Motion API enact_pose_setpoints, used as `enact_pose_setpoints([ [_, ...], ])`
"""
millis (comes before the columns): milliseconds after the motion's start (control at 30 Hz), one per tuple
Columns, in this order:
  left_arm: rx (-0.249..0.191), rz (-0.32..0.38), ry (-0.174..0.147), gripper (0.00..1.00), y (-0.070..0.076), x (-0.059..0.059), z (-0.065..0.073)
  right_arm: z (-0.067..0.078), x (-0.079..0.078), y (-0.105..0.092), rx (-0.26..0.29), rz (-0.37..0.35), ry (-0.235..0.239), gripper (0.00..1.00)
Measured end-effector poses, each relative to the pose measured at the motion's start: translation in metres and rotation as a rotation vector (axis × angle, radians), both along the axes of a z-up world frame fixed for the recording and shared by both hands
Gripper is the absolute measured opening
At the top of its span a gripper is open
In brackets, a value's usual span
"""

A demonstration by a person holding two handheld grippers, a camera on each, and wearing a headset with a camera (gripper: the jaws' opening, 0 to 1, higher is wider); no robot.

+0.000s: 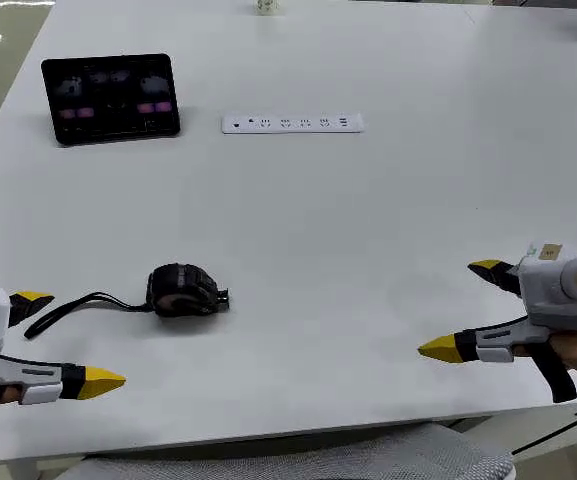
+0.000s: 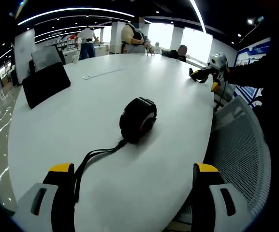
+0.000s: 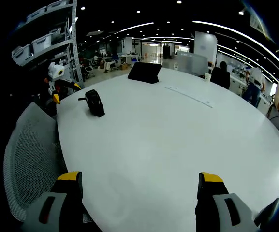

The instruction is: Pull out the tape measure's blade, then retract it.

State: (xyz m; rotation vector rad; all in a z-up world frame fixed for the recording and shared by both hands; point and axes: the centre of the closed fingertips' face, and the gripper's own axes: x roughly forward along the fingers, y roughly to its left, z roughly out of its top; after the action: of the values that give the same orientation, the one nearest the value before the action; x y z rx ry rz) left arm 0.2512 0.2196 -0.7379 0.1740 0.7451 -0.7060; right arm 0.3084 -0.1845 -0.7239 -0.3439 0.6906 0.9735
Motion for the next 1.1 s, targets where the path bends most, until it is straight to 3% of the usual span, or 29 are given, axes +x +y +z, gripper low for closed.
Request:
enact_pose_setpoints([
  [67, -0.005, -0.008, 0.005, 0.99, -0.002, 0.002, 0.000, 0.001, 0.000, 0.006, 0.010, 0.015, 0.002, 0.99],
  [133, 0.003, -0.021, 0.006, 0.99, -0.002, 0.004, 0.000, 0.003, 0.002, 0.012, 0.011, 0.050, -0.038, 0.99],
  [200, 0.013, -0.027, 0.015, 0.99, -0.002, 0.008, -0.001, 0.001, 0.001, 0.017, 0.004, 0.068, -0.025, 0.99],
  [533, 0.017, -0.066, -0.003, 0.99, -0.010, 0.022, 0.005, -0.009, 0.008, 0.039, -0.014, 0.129, -0.002, 0.99],
  [733, 0.022, -0.098, 0.011, 0.99, -0.016, 0.028, 0.001, -0.009, 0.011, 0.054, -0.017, 0.170, 0.000, 0.99],
  [1100, 0.097, -0.198, 0.001, 0.99, -0.028, 0.042, -0.006, 0.000, 0.026, 0.084, 0.022, 0.207, -0.042, 0.99],
])
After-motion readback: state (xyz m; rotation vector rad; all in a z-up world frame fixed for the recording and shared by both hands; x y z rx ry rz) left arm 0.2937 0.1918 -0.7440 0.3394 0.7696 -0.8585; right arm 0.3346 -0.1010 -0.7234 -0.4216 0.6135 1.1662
